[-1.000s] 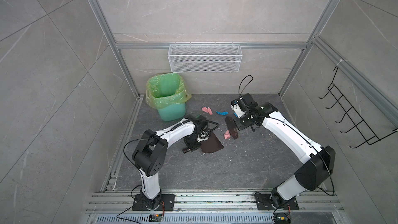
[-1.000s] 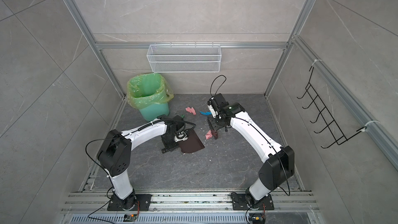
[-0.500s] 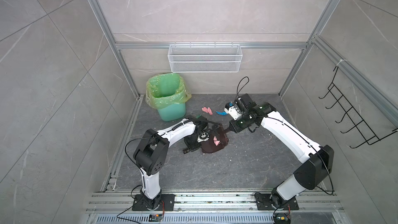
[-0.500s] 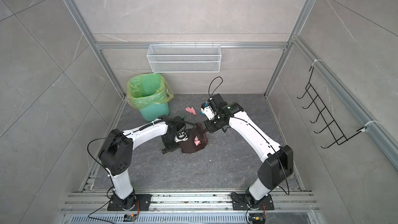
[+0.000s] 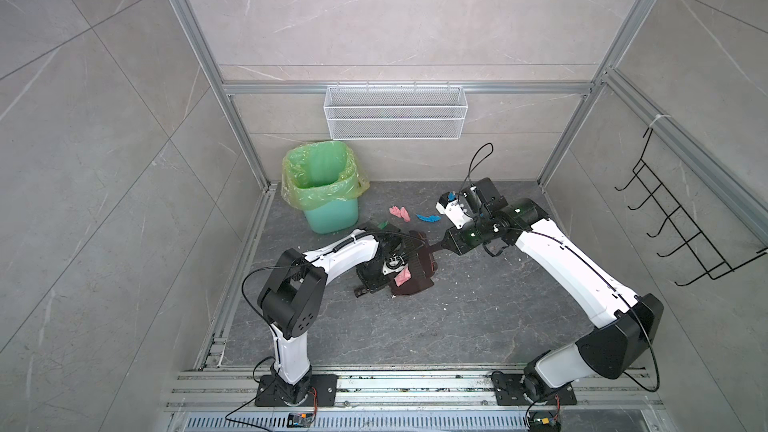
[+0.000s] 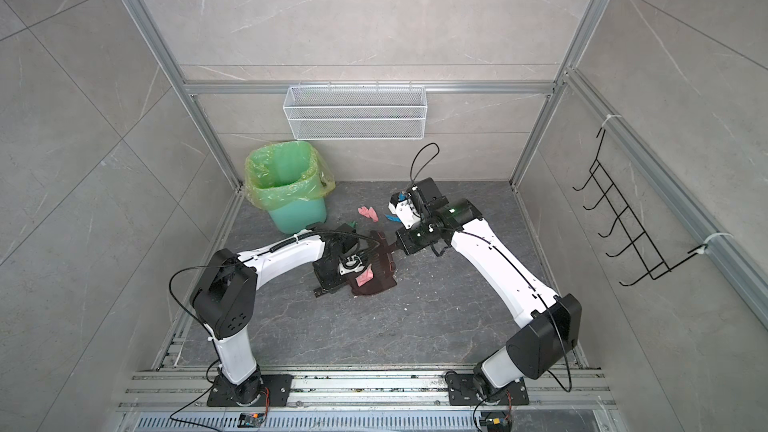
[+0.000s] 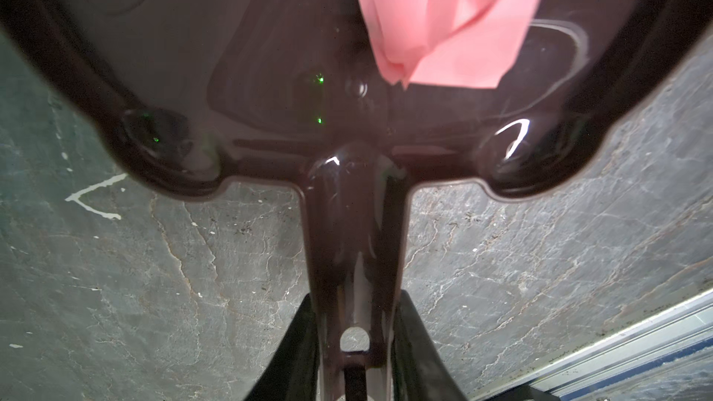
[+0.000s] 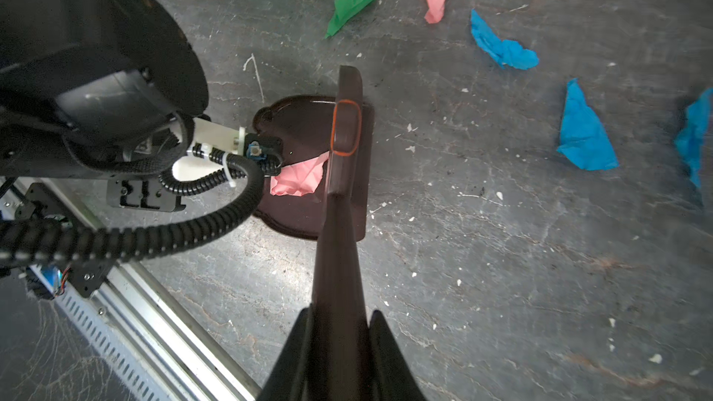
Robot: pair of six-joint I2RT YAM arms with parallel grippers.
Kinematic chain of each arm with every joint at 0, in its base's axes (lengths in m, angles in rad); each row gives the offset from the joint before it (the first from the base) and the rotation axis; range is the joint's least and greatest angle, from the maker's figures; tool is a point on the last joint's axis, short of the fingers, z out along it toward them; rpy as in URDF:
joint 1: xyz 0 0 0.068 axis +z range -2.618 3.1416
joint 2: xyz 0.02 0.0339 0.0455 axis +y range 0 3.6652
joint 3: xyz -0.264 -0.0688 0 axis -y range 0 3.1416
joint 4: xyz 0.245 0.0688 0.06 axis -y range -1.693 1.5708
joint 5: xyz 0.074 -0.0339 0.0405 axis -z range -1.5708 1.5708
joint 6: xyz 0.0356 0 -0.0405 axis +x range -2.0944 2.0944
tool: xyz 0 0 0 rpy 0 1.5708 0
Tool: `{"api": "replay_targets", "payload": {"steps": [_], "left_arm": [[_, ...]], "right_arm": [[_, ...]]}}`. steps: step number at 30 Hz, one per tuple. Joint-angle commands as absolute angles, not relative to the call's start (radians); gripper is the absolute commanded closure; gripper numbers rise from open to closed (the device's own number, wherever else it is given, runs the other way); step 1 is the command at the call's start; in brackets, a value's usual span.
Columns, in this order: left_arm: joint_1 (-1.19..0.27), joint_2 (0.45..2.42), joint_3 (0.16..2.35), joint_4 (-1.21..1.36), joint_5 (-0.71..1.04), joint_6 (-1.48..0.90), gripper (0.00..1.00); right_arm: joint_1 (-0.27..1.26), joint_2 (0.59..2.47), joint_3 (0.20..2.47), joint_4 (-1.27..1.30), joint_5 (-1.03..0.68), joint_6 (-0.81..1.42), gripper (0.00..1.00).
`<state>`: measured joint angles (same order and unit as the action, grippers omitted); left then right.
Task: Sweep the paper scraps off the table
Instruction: 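Sweep the pink scrap with the right gripper's brush onto the dustpan, then sweep the blue scrap with the right gripper's brush onto the dustpan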
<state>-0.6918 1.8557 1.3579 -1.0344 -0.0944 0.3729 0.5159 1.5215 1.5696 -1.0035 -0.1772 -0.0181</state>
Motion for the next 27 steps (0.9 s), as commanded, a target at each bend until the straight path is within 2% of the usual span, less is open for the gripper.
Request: {"api": "replay_targets", "payload": {"steps": [1, 7, 18, 27], "left_arm": [[-0.697, 1.858, 1.359, -1.04, -0.077, 0.345, 1.0], [-0.698, 1.84, 1.346, -1.023, -0.069, 0.333, 1.0], [-0.699, 1.84, 1.335, -1.006, -0.06, 0.307, 1.0], [-0.698, 1.834, 1.328, -0.999, -0.06, 0.307, 1.0]], "right_arm": [[0.506, 1.475, 1.585, -0.946, -0.055, 0.013, 1.0], [0.502, 1.49, 1.594, -0.909, 0.233, 0.014, 1.0], [0.502, 1.638, 1.633, -0.805, 0.633, -0.182, 1.0], [0.499, 1.772, 1.61, -0.697, 0.711, -0.333, 1.0]]}}
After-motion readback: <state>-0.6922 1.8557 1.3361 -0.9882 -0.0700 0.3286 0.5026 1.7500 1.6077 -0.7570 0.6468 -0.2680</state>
